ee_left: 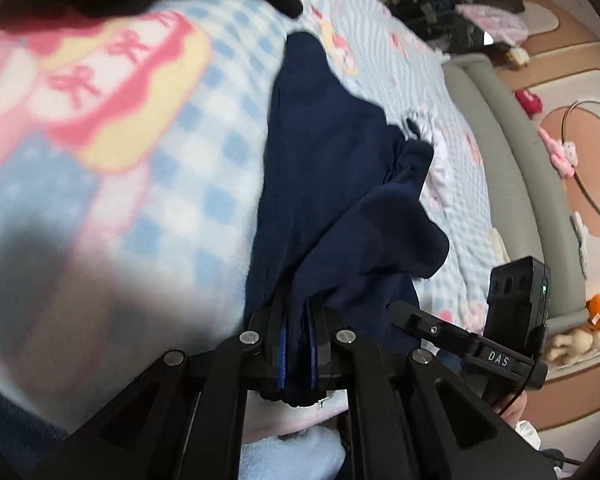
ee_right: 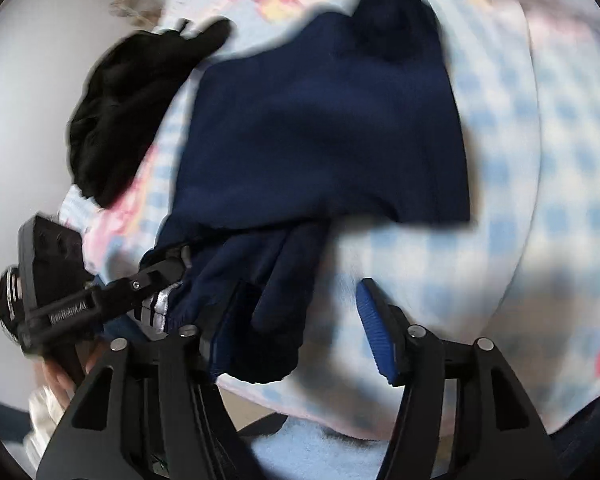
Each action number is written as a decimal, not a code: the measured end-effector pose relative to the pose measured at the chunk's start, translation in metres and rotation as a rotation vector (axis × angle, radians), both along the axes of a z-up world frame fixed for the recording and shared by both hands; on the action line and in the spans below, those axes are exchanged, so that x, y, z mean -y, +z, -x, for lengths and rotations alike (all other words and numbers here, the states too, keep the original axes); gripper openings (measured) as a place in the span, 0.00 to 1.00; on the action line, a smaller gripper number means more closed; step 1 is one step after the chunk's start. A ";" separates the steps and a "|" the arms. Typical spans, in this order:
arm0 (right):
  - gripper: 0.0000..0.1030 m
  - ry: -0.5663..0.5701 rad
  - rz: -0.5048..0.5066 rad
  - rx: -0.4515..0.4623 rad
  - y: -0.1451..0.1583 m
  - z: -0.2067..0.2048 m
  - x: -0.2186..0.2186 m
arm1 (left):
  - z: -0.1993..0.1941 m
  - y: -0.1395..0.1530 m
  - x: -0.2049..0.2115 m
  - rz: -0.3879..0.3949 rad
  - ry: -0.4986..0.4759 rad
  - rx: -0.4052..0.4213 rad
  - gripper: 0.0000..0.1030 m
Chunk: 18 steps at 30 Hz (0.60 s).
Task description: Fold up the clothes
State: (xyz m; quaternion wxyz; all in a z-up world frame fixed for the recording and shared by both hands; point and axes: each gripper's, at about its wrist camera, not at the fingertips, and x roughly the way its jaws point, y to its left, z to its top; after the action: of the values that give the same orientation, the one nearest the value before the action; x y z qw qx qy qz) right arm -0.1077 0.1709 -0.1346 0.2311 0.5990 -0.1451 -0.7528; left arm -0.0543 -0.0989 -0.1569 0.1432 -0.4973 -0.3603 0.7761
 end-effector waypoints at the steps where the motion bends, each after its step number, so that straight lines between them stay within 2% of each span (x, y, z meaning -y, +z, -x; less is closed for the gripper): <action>1: 0.56 0.000 0.000 -0.001 -0.001 -0.001 0.000 | 0.000 0.001 -0.001 0.007 -0.002 -0.001 0.12; 4: 0.56 0.019 -0.015 -0.019 -0.003 -0.002 0.000 | 0.003 -0.003 -0.004 0.024 -0.027 0.026 0.20; 7: 0.48 0.014 -0.023 -0.020 -0.006 -0.006 -0.006 | 0.001 -0.003 -0.005 0.035 -0.045 0.035 0.25; 9: 0.39 0.014 -0.014 -0.040 0.002 -0.012 -0.009 | 0.000 0.003 -0.006 0.072 -0.044 0.028 0.29; 10: 0.39 0.016 -0.006 -0.051 0.006 -0.014 -0.011 | -0.001 0.005 -0.006 0.087 -0.035 0.026 0.31; 11: 0.39 0.018 0.007 -0.063 0.009 -0.016 -0.013 | -0.003 0.005 -0.005 0.095 -0.027 0.024 0.38; 12: 0.39 0.020 0.017 -0.069 0.010 -0.017 -0.014 | -0.004 0.006 -0.003 0.103 -0.020 0.022 0.39; 14: 0.39 0.024 0.029 -0.070 0.008 -0.018 -0.015 | -0.004 0.004 -0.005 0.107 -0.030 0.022 0.40; 15: 0.35 0.028 0.029 -0.067 0.005 -0.019 -0.013 | -0.003 0.003 -0.007 0.106 -0.042 0.023 0.37; 16: 0.28 0.035 0.021 -0.063 0.001 -0.020 -0.009 | -0.002 0.002 -0.009 0.098 -0.058 0.025 0.37; 17: 0.15 0.045 0.010 -0.062 0.000 -0.020 -0.005 | -0.001 0.002 -0.011 0.070 -0.087 0.029 0.29; 18: 0.13 0.054 -0.002 -0.062 -0.001 -0.021 -0.001 | 0.001 0.003 -0.013 0.047 -0.111 0.030 0.22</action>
State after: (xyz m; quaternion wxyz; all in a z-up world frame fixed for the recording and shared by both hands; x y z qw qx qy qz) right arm -0.0864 0.1724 -0.1361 0.2552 0.5794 -0.1210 -0.7645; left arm -0.0550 -0.0862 -0.1534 0.1689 -0.5312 -0.3159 0.7678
